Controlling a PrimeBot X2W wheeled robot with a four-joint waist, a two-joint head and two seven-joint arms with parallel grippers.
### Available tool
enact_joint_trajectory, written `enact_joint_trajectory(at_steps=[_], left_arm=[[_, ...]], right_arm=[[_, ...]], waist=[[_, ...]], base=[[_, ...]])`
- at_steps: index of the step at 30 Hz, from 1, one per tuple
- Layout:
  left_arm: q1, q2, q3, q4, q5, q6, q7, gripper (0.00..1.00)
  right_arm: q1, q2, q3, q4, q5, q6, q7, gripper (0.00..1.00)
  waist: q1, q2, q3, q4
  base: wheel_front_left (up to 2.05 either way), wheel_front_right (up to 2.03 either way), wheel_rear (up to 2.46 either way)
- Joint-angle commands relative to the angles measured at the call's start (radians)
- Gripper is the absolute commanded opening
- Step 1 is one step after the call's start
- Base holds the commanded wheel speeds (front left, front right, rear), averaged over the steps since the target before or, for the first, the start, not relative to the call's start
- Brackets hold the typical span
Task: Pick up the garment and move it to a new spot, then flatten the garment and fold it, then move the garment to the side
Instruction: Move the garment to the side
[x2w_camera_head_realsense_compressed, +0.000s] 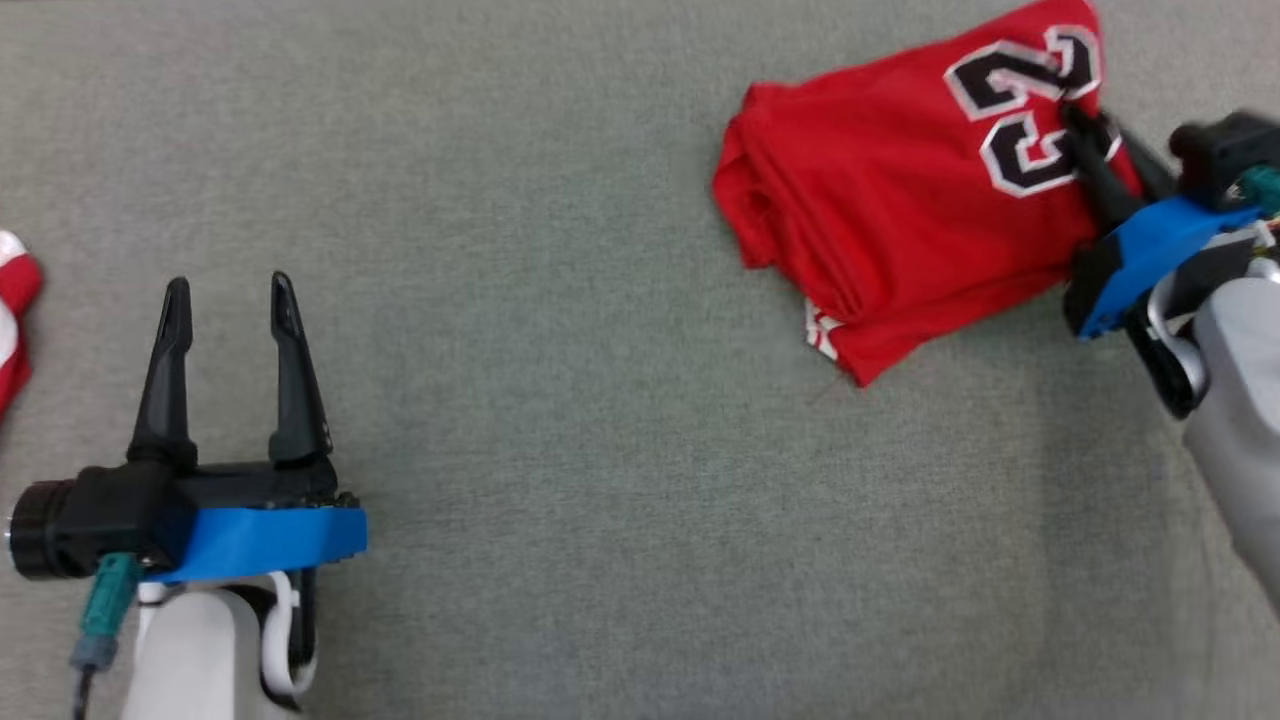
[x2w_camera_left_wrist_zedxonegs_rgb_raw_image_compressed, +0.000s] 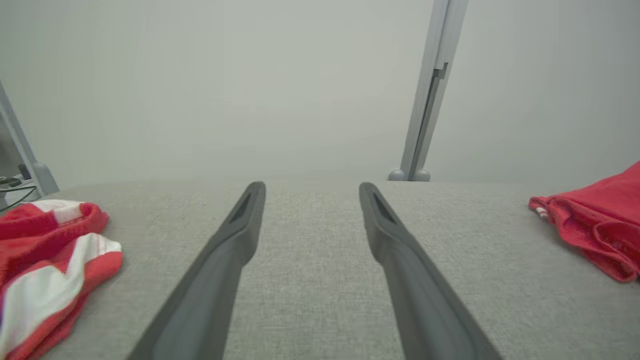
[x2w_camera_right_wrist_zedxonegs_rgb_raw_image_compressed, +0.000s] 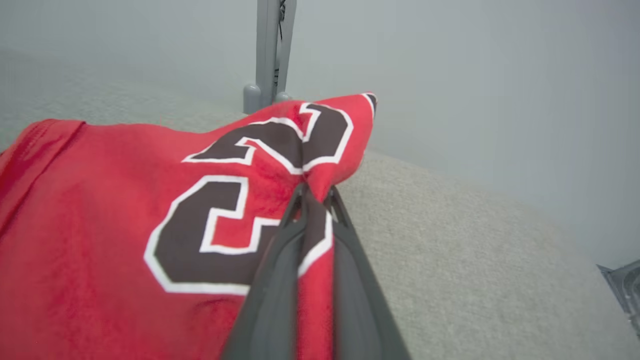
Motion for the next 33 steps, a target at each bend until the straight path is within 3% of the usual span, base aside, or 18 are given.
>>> enact_joint_trajectory(at_steps=[1,5,13,21,25,26,27,33], left_arm=[[-0.023,0.012,0.005,-0.013,0.006,0.0,-0.003,1.0],[-0.064,0.04,0.03,-0.064,0.017,0.004,-0.003,1.0],[-0.087,0.102,0.048,-0.181,0.05,0.009,0.004,1.0],[-0.087,0.124,0.039,-0.276,0.058,0.009,0.037,1.0],[-0.078,0.128,0.043,-0.293,0.054,0.017,0.042,1.0],[-0.074,0.129,0.044,-0.293,0.053,0.018,0.043,1.0],[-0.072,0.128,0.046,-0.293,0.05,0.02,0.042,1.0],[-0.054,0.117,0.045,-0.269,0.036,0.028,0.027,1.0]], right_arm=[[-0.033,-0.021,0.004,-0.008,0.009,0.0,0.003,0.0],[-0.128,-0.095,0.011,-0.015,0.034,0.0,0.007,0.0],[-0.255,-0.175,0.026,0.001,0.065,0.0,0.011,0.0],[-0.357,-0.232,0.04,0.071,0.082,0.0,0.02,0.0],[-0.392,-0.222,0.059,0.127,0.076,0.0,0.032,0.0],[-0.407,-0.221,0.058,0.14,0.07,0.0,0.027,0.28],[-0.42,-0.219,0.055,0.155,0.064,0.0,0.022,1.0],[-0.441,-0.204,0.045,0.255,0.022,0.0,-0.001,1.0]], waist=[[-0.0002,-0.0002,0.033,-0.005],[-0.0002,-0.0002,0.121,-0.08],[-0.0002,-0.0002,0.228,-0.203],[-0.0002,-0.0002,0.26,-0.226],[-0.0002,-0.0002,0.27,-0.218],[-0.0002,-0.0002,0.273,-0.215],[-0.0002,-0.0002,0.275,-0.212],[-0.0002,-0.0002,0.244,-0.188]], base=[[0.0,0.0,0.0],[0.0,0.0,0.0],[0.0,0.0,0.0],[0.0,0.0,0.0],[0.0,0.0,0.0],[0.0,0.0,0.0],[0.0,0.0,0.0],[0.0,0.0,0.0]])
